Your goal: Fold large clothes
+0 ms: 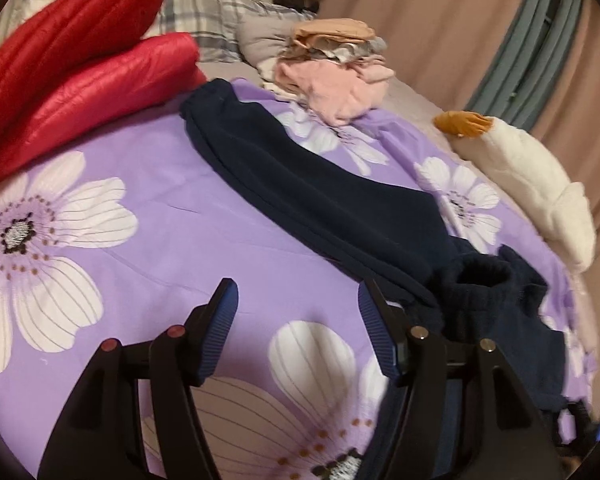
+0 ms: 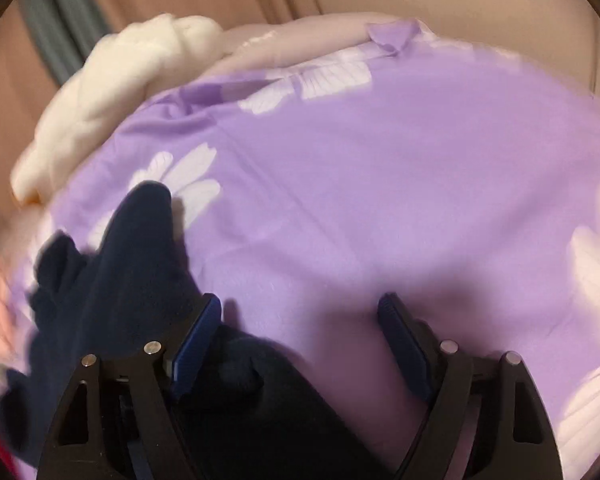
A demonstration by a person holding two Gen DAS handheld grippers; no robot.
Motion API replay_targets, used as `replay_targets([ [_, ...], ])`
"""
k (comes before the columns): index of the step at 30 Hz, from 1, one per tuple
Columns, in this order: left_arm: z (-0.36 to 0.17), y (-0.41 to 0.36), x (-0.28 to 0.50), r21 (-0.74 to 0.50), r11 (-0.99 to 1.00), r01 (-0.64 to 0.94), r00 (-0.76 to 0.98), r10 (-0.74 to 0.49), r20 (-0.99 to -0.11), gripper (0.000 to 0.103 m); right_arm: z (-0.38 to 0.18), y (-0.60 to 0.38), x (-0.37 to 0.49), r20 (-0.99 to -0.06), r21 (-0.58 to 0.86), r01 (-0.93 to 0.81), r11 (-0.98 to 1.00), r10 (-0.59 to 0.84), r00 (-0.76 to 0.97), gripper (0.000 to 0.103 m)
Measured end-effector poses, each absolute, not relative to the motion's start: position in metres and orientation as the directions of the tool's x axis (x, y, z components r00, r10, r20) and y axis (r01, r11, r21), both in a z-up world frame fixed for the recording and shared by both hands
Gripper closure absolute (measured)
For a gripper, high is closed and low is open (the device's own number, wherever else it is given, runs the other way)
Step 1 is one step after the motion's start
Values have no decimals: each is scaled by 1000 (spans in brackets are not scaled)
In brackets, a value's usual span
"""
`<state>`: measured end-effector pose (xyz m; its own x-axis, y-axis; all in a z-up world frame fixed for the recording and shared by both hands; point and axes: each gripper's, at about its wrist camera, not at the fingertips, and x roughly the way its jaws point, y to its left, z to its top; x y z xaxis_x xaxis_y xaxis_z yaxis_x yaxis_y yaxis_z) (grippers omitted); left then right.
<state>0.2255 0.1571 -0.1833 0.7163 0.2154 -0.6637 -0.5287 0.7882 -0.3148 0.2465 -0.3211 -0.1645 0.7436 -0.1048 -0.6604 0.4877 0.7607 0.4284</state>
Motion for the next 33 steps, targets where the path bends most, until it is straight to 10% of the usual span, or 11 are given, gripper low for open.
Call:
replay_targets([
  [10, -162, 129, 232, -287, 864, -413, 784, 177, -595, 60, -151, -265, 270, -598, 354, 229, 907, 31, 801, 60],
  [14, -144, 78, 266, -201, 929, -310, 824, 157, -544, 65, -160, -281, 277, -604, 415, 242, 877, 66, 795, 60],
  [22, -226, 65, 340, -124, 862, -491, 643, 263, -719, 55, -165, -284, 270, -624, 435, 260, 862, 80, 777, 60],
  [33, -204, 123, 312, -411, 752, -515, 734, 139, -665, 44, -169, -290, 273, -621, 467, 251, 848, 113, 775, 58],
])
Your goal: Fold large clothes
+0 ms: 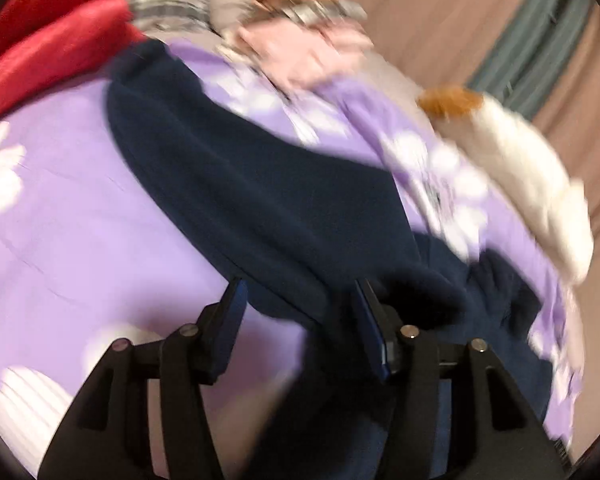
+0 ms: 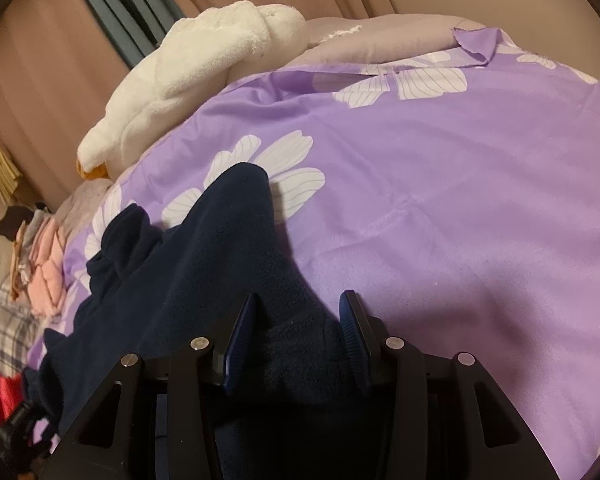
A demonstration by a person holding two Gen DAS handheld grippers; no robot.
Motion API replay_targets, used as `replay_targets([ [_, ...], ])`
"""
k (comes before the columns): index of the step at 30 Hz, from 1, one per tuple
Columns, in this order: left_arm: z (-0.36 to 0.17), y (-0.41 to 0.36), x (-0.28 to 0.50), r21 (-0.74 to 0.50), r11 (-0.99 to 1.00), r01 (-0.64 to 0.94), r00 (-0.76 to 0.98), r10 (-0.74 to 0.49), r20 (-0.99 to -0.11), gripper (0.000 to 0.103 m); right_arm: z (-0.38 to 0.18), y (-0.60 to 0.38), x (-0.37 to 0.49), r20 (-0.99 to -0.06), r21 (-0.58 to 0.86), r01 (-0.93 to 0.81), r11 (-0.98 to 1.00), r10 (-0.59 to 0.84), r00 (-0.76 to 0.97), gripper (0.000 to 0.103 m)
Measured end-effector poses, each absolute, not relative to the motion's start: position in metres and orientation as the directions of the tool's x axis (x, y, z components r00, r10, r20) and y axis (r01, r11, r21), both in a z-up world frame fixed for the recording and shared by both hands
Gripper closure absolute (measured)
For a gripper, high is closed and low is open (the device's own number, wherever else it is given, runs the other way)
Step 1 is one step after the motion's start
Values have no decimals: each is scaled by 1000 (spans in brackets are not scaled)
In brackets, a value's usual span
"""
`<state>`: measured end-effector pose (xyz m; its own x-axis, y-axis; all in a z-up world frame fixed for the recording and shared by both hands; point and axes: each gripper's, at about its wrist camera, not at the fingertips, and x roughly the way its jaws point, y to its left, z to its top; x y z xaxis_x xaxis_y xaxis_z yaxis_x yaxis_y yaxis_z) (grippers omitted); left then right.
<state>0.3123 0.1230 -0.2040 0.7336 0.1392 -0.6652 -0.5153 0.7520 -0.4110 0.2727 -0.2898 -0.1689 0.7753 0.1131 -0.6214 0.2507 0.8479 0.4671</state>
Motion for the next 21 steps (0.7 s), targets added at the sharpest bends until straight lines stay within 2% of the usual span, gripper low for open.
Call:
replay_targets([
  [2, -194, 160, 304, -474, 693, -543, 751, 148, -644, 32, -170, -291, 272, -616, 480, 247, 842, 123, 778, 58],
  [5, -190, 236, 295, -550, 563, -617, 735, 163, -658, 32, -170, -291, 272, -616, 484, 245, 840, 128, 777, 57],
  [9, -195, 307, 290, -549, 470, -691, 693, 215, -688, 32, -169, -287, 275, -620, 469, 232, 852, 131, 773, 50],
  [14, -237, 363, 327, -677, 344, -651, 730, 36, -683, 33, -170, -287, 275, -616, 475, 219, 852, 144, 774, 46],
  [15, -242, 366, 336, -682, 348, -643, 734, 26, -679, 33, -170, -288, 275, -612, 483, 216, 848, 152, 776, 45],
  [16, -239, 368, 347, -658, 392, -643, 737, 83, -671, 34, -171, -289, 275, -609, 492, 212, 844, 159, 777, 45],
  [18, -230, 368, 361, -563, 459, -687, 692, 175, -701, 47, -172, -290, 275, -603, 504, 208, 838, 169, 780, 45],
  [19, -230, 369, 372, -464, 484, -742, 623, 243, -744, 66, -172, -290, 275, -601, 507, 206, 837, 172, 780, 45],
  [21, -231, 376, 376, -408, 510, -757, 602, 301, -740, 71, -173, -290, 277, -603, 505, 205, 838, 173, 779, 45],
])
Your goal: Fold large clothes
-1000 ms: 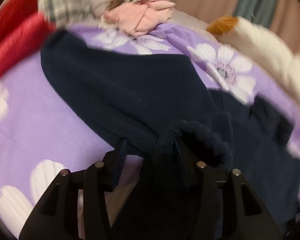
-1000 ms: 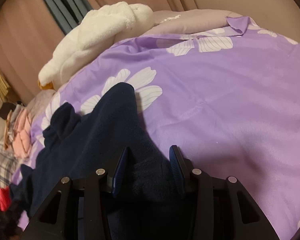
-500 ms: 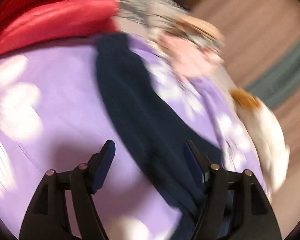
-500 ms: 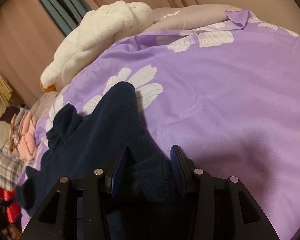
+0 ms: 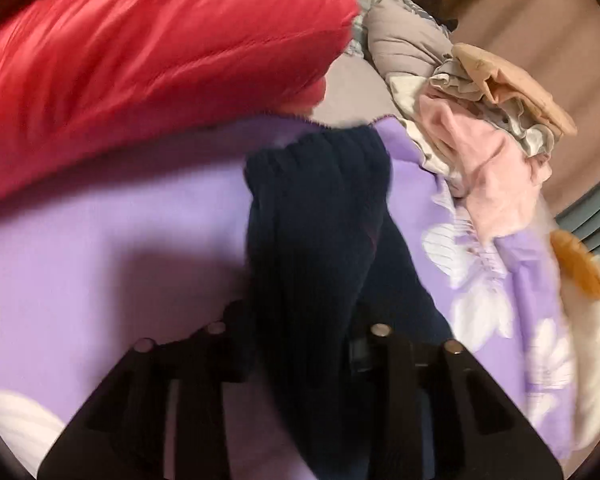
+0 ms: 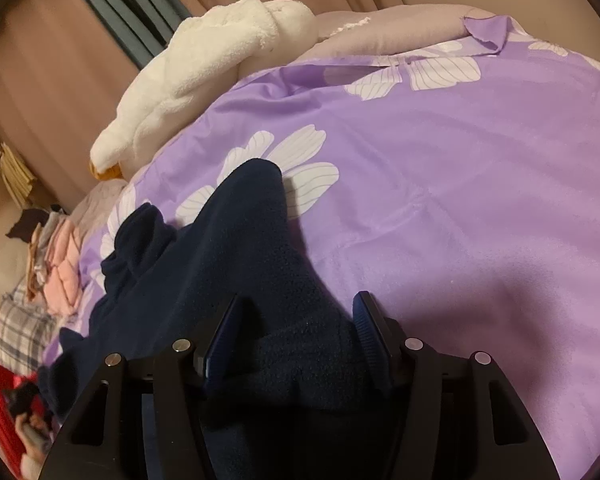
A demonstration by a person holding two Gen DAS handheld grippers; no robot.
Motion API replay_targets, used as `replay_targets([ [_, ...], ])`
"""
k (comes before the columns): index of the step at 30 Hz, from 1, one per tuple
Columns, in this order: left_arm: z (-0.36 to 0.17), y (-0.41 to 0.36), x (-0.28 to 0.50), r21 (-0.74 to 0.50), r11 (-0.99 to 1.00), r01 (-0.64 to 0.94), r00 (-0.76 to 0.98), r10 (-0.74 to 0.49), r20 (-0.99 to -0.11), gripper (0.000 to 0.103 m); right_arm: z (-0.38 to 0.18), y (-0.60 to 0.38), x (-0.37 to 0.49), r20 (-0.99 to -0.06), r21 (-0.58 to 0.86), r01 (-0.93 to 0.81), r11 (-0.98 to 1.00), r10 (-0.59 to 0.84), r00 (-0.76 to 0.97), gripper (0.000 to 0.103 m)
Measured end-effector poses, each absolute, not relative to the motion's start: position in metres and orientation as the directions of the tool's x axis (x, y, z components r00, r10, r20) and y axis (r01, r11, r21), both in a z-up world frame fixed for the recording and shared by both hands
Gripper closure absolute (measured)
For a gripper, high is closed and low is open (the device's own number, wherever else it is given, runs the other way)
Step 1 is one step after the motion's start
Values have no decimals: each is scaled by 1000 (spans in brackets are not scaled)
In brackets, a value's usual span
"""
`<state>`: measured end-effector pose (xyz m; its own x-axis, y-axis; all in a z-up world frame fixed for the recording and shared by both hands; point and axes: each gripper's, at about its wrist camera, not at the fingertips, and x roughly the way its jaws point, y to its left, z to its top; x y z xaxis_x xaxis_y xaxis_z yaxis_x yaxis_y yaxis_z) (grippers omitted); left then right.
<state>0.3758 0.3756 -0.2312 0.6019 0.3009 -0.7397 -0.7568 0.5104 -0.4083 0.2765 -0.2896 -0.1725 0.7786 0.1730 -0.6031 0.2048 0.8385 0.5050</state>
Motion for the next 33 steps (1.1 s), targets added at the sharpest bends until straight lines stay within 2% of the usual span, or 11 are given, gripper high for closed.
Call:
replay_targets([
  [3, -229, 363, 380, -329, 544, -772, 576, 378, -725, 77, -172, -289, 277, -603, 504, 200, 840, 176, 778, 43],
  [5, -219, 345, 386, -215, 597, -773, 541, 443, -714, 90, -173, -289, 277, -602, 507, 199, 839, 179, 779, 43],
  [9, -191, 304, 386, 10, 677, -736, 526, 582, -620, 90, -173, -289, 277, -602, 506, 199, 839, 178, 778, 43],
  [14, -125, 270, 358, -95, 736, -670, 654, 525, -545, 91, -172, -290, 277, -601, 511, 199, 836, 181, 779, 43],
  [19, -55, 193, 348, -46, 803, -594, 743, 525, -415, 91, -170, -294, 273, -585, 539, 195, 820, 197, 787, 43],
  [23, -11, 110, 331, -82, 882, -464, 837, 406, -366, 90, -163, -305, 262, -582, 535, 237, 811, 150, 799, 43],
  [27, -6, 24, 326, -47, 935, -352, 880, 313, -358, 90, -162, -329, 247, -563, 558, 291, 777, 96, 821, 43],
  [30, -26, -36, 329, -14, 972, -233, 893, 208, -399, 84, -169, -354, 235, -561, 613, 352, 708, 76, 824, 42],
  [31, -35, -51, 333, 11, 977, -211, 883, 196, -428, 75, -173, -361, 232, -566, 626, 373, 685, 71, 821, 41],
  [32, -49, -65, 340, 38, 976, -215, 852, 206, -481, 61, -175, -367, 230, -568, 637, 389, 665, 65, 820, 41],
  [33, -56, -70, 344, 41, 974, -224, 833, 213, -511, 57, -177, -370, 229, -562, 652, 393, 648, 66, 824, 41],
])
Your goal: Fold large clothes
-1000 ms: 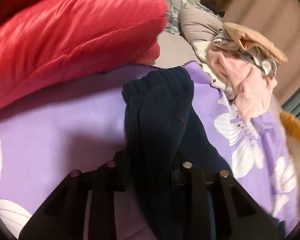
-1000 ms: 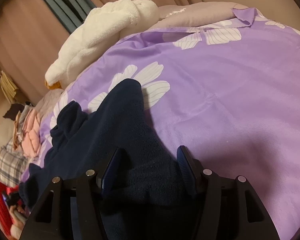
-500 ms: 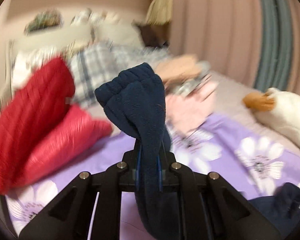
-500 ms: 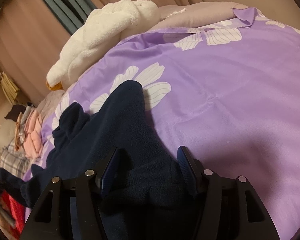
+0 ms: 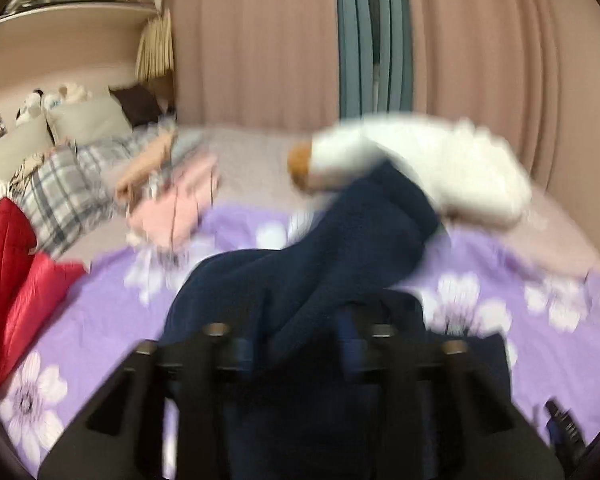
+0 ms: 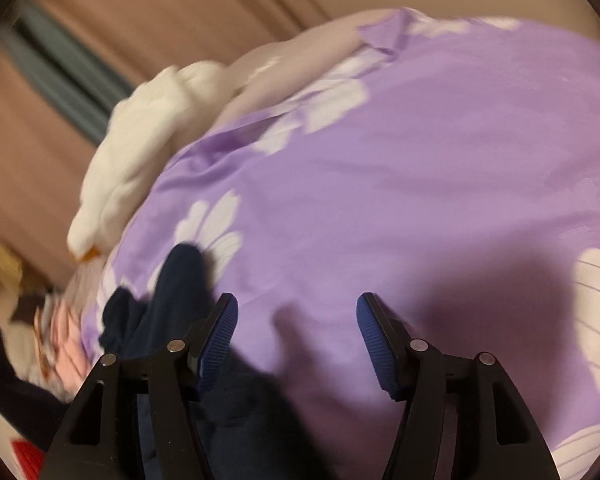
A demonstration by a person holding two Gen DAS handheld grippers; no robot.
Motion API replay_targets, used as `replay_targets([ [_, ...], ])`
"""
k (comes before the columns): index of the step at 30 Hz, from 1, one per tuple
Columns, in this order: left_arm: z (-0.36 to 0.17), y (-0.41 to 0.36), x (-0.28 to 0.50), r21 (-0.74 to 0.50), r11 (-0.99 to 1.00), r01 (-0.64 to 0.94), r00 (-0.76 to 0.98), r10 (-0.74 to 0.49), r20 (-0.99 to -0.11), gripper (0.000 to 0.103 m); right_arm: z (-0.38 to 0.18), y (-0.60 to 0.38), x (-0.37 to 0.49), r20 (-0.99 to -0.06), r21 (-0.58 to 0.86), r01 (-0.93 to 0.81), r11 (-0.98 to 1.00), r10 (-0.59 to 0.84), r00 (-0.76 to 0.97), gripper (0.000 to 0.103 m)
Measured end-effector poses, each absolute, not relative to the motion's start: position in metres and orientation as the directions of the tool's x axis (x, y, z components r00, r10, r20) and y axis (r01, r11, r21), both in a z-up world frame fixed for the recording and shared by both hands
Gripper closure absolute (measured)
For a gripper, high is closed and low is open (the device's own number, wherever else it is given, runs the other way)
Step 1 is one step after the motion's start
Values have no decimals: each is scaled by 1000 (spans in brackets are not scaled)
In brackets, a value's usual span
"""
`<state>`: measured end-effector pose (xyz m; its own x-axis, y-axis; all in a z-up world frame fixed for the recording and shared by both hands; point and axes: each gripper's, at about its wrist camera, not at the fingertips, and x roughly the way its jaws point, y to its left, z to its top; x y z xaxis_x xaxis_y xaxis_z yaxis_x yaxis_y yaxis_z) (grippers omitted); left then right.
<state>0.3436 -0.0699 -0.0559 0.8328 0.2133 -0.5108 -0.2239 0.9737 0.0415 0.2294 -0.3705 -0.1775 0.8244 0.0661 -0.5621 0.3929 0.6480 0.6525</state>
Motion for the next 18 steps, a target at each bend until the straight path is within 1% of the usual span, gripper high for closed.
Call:
replay_targets([
  [2, -70, -74, 347, 8, 975, -221, 794, 185, -579, 53, -176, -370, 231, -565, 648, 395, 652, 63, 823, 41],
  [3, -70, -78, 343, -9, 978, -208, 792, 163, -589, 51, -175, -368, 233, -570, 635, 397, 663, 56, 819, 40],
  [4, -69, -80, 339, -26, 982, -185, 798, 135, -588, 46, -173, -364, 236, -582, 611, 399, 684, 45, 812, 37],
  [5, -64, -80, 333, -32, 986, -167, 814, 119, -569, 38, -172, -361, 238, -591, 591, 400, 700, 39, 806, 35],
  [6, -59, -83, 325, -37, 987, -156, 833, 111, -542, 34, -170, -357, 242, -603, 567, 401, 719, 31, 797, 33],
  [7, -51, -81, 315, -43, 988, -146, 854, 104, -510, 27, -169, -354, 245, -614, 544, 402, 737, 22, 789, 31],
  [10, -36, -74, 280, -44, 989, -144, 899, 112, -423, 13, -168, -351, 248, -625, 512, 397, 762, 12, 781, 30],
  [13, -42, -36, 257, -28, 972, -234, 892, 204, -404, 12, -166, -351, 246, -617, 521, 382, 763, 27, 787, 30],
  [15, -58, -3, 246, -16, 939, -342, 860, 306, -409, 15, -165, -350, 244, -593, 560, 346, 753, 74, 802, 30],
  [16, -70, 14, 243, -25, 920, -392, 837, 346, -423, 17, -164, -348, 244, -580, 581, 326, 746, 99, 809, 30],
  [17, -87, 36, 239, -32, 894, -446, 805, 385, -451, 25, -163, -345, 243, -567, 599, 305, 740, 122, 815, 30],
  [18, -99, 49, 239, -37, 881, -472, 784, 400, -475, 32, -160, -340, 243, -545, 619, 269, 738, 157, 823, 30],
])
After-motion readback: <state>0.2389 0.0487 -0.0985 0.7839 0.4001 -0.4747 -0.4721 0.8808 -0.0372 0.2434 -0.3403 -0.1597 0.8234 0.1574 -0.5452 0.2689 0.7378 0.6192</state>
